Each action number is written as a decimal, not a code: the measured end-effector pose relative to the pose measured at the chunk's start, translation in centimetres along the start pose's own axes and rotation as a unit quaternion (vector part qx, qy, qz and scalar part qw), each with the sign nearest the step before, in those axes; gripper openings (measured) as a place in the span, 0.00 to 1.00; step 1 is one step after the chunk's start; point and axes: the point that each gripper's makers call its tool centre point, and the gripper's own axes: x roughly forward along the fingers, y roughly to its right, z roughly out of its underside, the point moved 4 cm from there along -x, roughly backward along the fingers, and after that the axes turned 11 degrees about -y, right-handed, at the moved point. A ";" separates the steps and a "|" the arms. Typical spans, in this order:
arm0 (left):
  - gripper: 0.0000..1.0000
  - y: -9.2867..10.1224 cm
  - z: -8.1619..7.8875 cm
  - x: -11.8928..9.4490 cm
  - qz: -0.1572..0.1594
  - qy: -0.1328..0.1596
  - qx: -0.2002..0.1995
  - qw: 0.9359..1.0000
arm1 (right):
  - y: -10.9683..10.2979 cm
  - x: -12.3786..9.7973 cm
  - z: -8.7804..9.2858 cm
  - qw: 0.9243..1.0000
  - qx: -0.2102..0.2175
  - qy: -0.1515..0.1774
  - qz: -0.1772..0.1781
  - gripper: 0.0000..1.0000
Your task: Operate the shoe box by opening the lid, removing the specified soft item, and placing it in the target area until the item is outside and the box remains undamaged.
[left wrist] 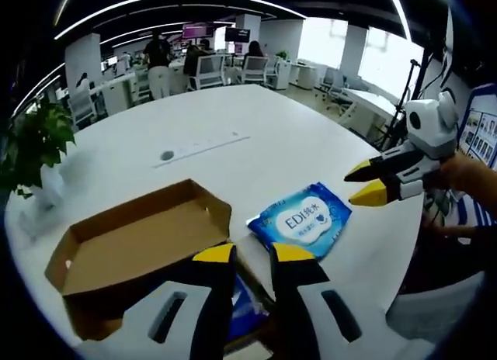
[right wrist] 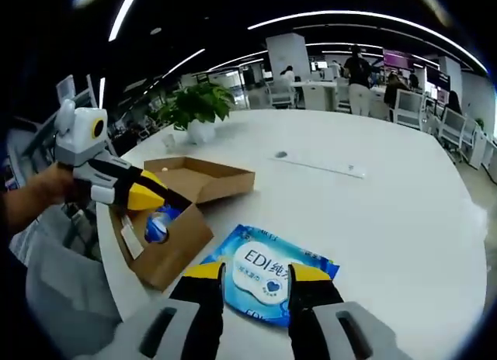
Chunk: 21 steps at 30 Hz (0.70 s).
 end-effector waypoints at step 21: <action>0.23 -5.4 3.0 -1.2 -0.044 -0.009 -0.028 0.999 | -4.3 1.6 -3.5 0.997 -0.067 0.004 -0.047 0.34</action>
